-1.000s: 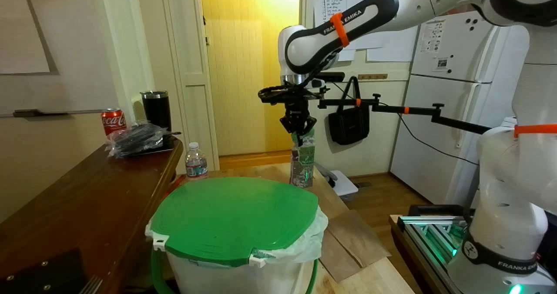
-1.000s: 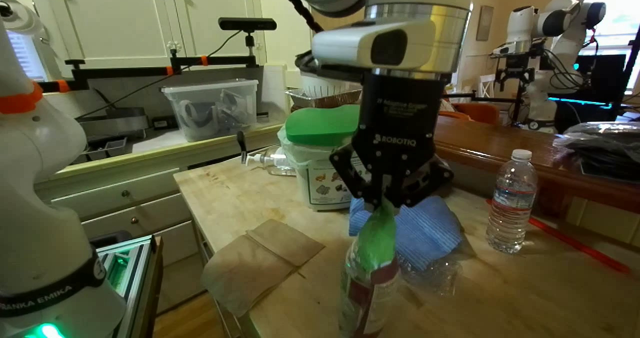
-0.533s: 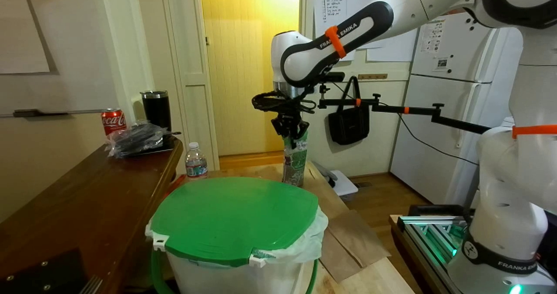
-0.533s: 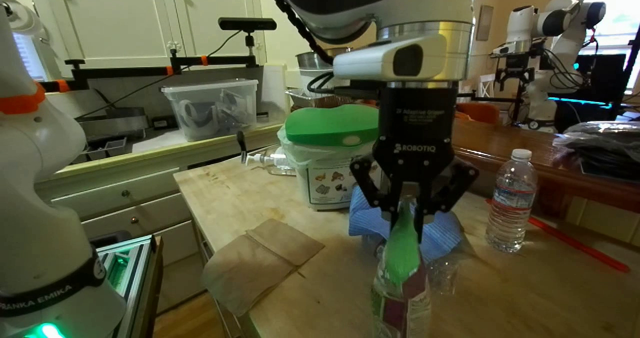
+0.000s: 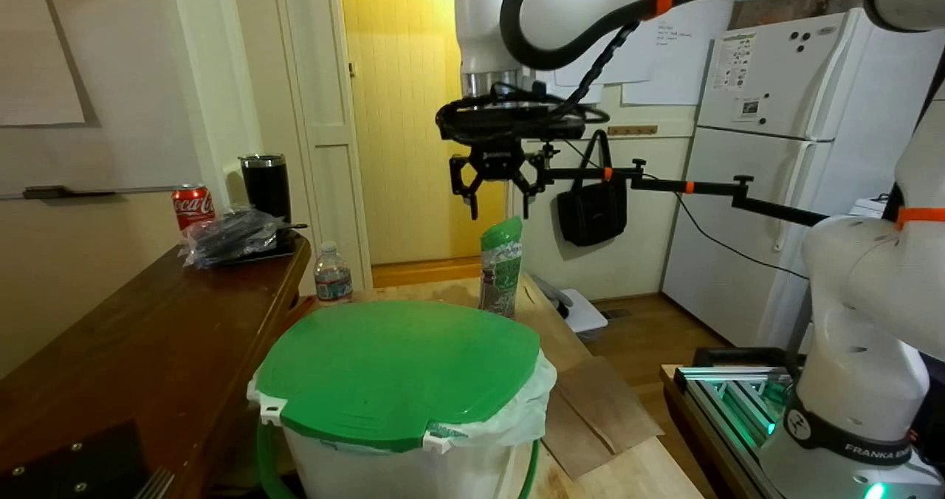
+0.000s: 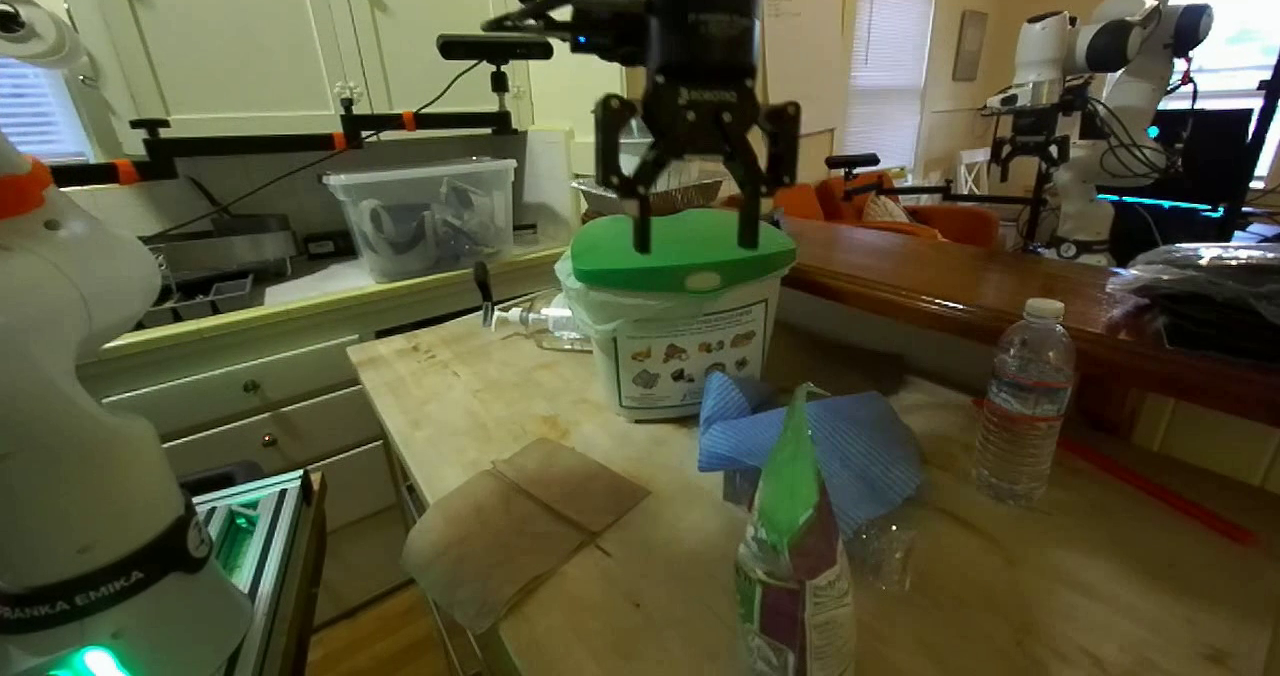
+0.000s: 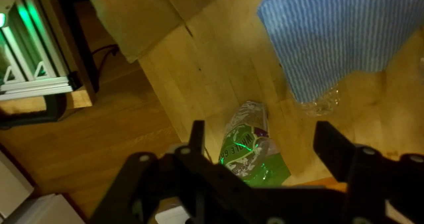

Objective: Move the green bag to the right

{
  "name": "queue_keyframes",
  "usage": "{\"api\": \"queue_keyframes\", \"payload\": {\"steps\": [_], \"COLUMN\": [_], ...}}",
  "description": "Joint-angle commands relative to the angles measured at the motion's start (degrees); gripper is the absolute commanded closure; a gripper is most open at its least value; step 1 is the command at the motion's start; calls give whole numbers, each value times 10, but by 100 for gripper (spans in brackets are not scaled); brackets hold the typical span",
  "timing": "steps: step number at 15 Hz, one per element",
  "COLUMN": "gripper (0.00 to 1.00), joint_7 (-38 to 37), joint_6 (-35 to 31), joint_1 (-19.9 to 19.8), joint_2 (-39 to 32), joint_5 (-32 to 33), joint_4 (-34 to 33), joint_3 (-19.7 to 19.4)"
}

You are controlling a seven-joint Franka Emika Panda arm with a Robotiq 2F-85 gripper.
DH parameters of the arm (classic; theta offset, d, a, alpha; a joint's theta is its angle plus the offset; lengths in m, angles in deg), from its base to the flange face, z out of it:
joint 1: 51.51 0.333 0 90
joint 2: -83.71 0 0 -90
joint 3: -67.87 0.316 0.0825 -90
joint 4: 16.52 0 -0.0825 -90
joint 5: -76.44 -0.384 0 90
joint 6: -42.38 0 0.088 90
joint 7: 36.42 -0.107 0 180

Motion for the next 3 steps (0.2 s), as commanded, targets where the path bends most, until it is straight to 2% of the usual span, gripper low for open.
{"api": "queue_keyframes", "payload": {"steps": [1,2,3], "gripper": [0,0,0], "joint_7": [84,45,59], "joint_6": [89,55,73], "joint_1": [16,0,4], "joint_2": [73,42,60], "joint_5": [-9,-4,-4], "joint_4": [1,-3,-5], "joint_3": [27,25,33]}}
